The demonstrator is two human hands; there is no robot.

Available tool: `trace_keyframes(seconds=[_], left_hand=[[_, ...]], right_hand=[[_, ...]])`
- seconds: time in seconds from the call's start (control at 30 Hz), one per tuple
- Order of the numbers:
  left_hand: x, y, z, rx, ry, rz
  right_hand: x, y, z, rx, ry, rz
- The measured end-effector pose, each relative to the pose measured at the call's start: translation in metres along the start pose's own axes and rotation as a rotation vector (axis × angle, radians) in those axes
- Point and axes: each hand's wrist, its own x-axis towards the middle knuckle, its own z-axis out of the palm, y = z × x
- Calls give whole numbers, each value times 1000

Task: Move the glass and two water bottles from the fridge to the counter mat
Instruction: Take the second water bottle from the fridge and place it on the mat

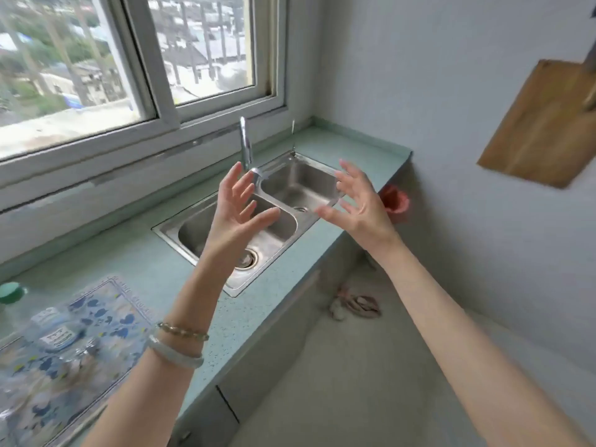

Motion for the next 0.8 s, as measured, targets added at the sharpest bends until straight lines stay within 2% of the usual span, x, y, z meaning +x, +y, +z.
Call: trace_keyframes(seconds=[0.33, 0.57, 0.8], left_hand=[[13, 28, 252, -202, -452, 66], [4, 41, 404, -227, -838, 134], [-13, 46, 547, -355, -1110, 155]], right_hand=[[-129, -33, -214, -103, 580, -10], [-229, -41, -314, -215, 975, 15], [-301, -48, -397, -327, 1288, 44]])
